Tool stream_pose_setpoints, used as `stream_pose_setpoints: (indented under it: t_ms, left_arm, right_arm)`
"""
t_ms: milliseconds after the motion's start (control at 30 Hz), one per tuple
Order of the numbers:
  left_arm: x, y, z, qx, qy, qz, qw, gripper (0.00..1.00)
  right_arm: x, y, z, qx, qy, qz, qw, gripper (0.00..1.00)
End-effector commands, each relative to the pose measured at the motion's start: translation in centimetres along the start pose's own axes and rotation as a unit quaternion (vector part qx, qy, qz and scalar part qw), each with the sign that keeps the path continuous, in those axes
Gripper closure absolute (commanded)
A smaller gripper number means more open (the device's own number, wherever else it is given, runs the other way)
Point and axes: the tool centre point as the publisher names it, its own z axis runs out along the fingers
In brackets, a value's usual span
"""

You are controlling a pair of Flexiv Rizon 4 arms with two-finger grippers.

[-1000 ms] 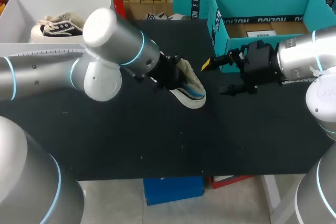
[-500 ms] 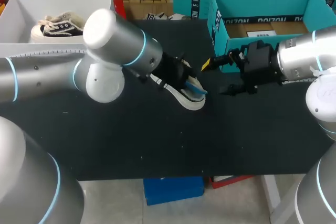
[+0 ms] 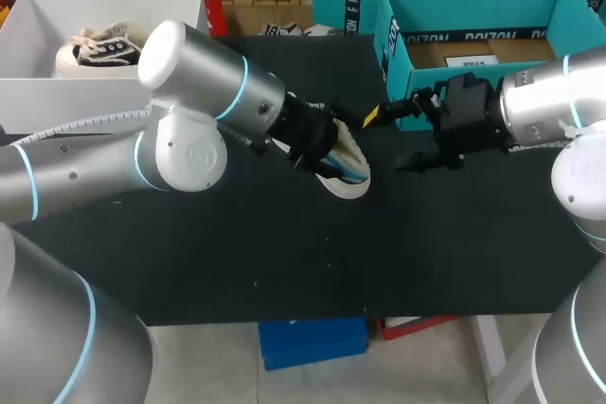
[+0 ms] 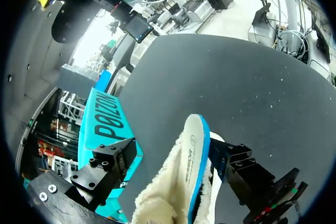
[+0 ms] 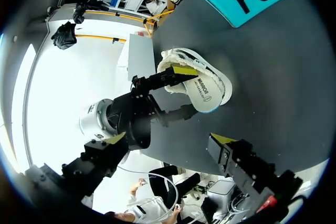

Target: Take the shoe out of the shoebox, open the shoe tongue, remove and reinsert the insole, then place the shoe into the shoebox

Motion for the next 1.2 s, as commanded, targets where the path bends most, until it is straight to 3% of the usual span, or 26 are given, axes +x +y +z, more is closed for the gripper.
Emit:
stream_pose_setpoints:
  t_ms: [33,67,100,133,533,933,1200]
  left_arm:
    - [0.3,0.3,0.3,0.009,0.005,0.001,1.0,0.66]
    - [0.4,0.3,0.4,0.01,0.009,0.0,1.0,0.71]
    - [0.4,0.3,0.4,0.011,0.011,0.001,1.0,0.89]
    - [0.5,0.3,0.5,0.012,0.012,0.001,1.0,1.0]
    - [0.8,0.4,0.9,0.017,0.027,0.006,0.999,1.0]
    - [1.1,2.6,0.8,-0.059,0.038,0.031,0.997,1.0]
    - [1.5,3.7,0.5,-0.089,0.05,0.045,0.994,1.0]
  right_arm:
    - [0.1,0.0,0.1,0.0,-0.001,0.0,1.0,0.0]
    - [0.1,0.0,0.1,0.0,-0.001,0.0,1.0,0.0]
    - [0.1,0.0,0.1,0.0,-0.001,0.0,1.0,0.0]
    - [0.1,0.0,0.1,0.0,-0.001,0.0,1.0,0.0]
    - [0.1,0.0,0.1,0.0,-0.001,0.0,1.0,0.0]
    - [0.1,0.0,0.1,0.0,-0.001,0.0,1.0,0.0]
    - [0.1,0.0,0.1,0.0,-0.001,0.0,1.0,0.0]
